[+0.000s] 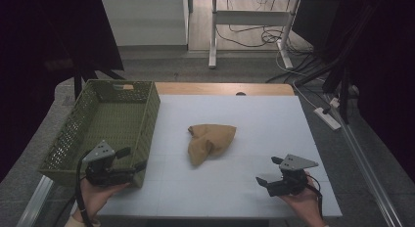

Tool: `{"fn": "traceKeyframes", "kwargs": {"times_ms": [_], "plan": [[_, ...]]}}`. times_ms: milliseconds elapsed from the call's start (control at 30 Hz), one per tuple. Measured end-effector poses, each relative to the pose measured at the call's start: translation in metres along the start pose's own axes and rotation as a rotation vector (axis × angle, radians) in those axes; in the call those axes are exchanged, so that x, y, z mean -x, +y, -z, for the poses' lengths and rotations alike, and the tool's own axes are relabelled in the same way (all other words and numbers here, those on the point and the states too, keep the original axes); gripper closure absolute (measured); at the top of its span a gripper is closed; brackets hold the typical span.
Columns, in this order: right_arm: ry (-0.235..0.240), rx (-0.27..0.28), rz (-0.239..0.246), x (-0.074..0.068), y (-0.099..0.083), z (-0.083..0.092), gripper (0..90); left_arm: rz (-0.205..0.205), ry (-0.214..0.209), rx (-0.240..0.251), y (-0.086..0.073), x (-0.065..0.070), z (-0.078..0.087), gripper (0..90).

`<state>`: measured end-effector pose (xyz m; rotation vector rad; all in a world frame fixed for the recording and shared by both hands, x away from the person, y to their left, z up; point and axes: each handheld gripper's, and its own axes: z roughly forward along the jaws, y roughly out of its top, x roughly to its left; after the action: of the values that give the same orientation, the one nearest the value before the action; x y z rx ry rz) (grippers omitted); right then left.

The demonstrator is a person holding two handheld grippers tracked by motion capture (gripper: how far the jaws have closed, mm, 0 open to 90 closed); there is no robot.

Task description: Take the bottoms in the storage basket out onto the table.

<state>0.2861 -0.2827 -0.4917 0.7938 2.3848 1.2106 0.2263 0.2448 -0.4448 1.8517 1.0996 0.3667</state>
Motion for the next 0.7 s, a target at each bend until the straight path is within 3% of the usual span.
{"fn": "traceKeyframes", "kwargs": {"times_ms": [700], "plan": [[-0.005,0.026,0.010,-0.0008,-0.0004,0.0043,7.8,0.010,-0.002,0.004,-0.0002,-0.0023,-0.0008,21.3]]}}
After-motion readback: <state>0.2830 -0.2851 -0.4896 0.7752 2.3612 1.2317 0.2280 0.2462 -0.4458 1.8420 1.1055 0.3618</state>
